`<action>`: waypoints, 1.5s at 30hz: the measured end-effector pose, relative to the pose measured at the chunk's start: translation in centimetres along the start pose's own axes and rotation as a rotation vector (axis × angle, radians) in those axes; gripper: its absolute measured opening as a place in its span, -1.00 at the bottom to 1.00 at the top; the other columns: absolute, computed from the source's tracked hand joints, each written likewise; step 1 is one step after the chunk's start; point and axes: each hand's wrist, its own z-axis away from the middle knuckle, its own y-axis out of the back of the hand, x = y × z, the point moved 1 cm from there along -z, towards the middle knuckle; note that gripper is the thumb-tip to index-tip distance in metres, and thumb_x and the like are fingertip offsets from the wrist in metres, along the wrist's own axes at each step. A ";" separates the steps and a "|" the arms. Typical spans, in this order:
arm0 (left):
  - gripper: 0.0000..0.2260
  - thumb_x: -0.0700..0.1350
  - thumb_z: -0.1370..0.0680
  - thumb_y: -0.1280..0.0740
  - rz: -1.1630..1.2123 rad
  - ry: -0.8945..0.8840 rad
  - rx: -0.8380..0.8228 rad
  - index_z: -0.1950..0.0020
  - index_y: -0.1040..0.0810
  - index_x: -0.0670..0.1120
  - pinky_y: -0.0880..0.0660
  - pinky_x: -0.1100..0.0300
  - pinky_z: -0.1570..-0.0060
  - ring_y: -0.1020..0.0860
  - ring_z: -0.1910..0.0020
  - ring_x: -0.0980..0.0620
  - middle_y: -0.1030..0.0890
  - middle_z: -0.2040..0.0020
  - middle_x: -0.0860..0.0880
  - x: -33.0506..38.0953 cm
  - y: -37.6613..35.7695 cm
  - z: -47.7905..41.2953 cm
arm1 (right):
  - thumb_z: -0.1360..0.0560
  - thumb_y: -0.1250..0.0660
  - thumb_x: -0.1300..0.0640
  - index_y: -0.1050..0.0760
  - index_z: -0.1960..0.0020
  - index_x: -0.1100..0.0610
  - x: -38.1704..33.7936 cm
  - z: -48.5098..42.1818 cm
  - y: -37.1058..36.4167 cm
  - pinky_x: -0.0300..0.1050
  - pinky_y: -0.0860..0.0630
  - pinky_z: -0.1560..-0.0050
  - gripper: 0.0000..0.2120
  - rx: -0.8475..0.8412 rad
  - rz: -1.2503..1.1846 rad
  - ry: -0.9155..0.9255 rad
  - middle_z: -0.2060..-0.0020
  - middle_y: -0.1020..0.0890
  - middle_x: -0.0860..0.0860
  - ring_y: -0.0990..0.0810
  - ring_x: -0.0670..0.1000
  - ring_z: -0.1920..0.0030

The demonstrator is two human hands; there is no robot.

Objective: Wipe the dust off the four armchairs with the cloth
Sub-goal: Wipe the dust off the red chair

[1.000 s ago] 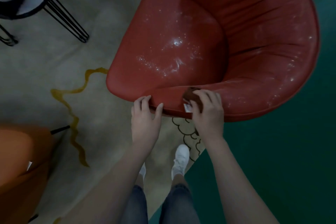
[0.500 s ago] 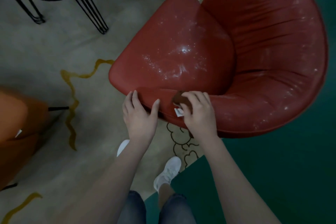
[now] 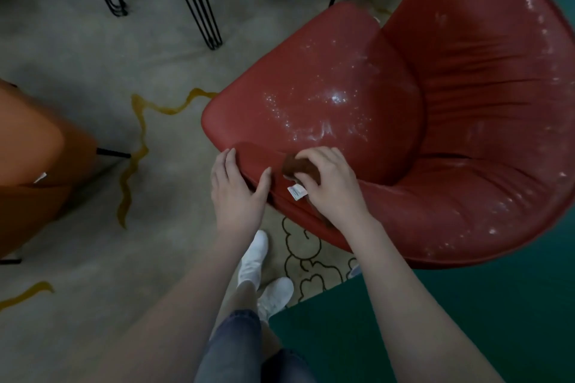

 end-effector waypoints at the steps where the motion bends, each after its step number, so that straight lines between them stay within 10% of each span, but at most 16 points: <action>1: -0.35 0.16 -0.57 -0.28 0.007 0.003 0.003 -0.54 -0.22 -0.16 -0.11 0.01 -0.48 -0.17 -0.51 -0.08 -0.24 -0.52 -0.12 0.0 -0.1 0.0 | -0.51 -0.40 0.20 -0.56 -0.15 0.08 0.5 -0.1 -0.1 -0.27 -0.31 -0.06 -0.78 -0.023 0.012 0.002 -0.07 -0.58 -0.05 -0.43 -0.02 -0.09; 17: -0.30 -0.04 -0.61 -0.30 0.214 0.272 0.114 -0.61 0.03 -0.14 0.01 0.09 -0.54 0.01 -0.58 0.00 0.03 -0.62 -0.06 3.2 -1.7 0.5 | -0.51 -0.39 0.23 -0.52 -0.14 0.10 0.4 -5.4 -0.2 -0.32 -0.30 -0.10 -0.79 -0.148 -0.161 0.077 -0.06 -0.56 -0.09 -0.47 -0.04 -0.12; 26: -0.40 -0.09 -0.63 -0.27 0.429 0.490 0.412 -0.60 -0.07 -0.07 -0.11 0.11 -0.52 -0.16 -0.53 0.06 -0.20 -0.56 -0.03 5.6 -4.5 1.6 | -0.51 -0.37 0.22 -0.51 -0.12 0.12 3.3 -8.6 -1.5 -0.01 -0.48 -0.15 -0.81 -0.258 -0.337 0.219 -0.02 -0.57 -0.03 -0.53 0.01 -0.09; 45: -0.47 -0.04 -0.63 -0.25 0.199 0.561 0.568 -0.58 -0.17 0.01 -0.15 0.30 -0.39 -0.26 -0.47 0.13 -0.30 -0.51 0.06 6.8 -6.0 1.2 | -0.50 -0.35 0.28 -0.54 -0.12 0.17 7.8 -14.1 -8.6 -0.29 -0.39 -0.05 -0.80 -0.421 -0.445 0.465 0.01 -0.56 0.03 -0.52 0.00 -0.02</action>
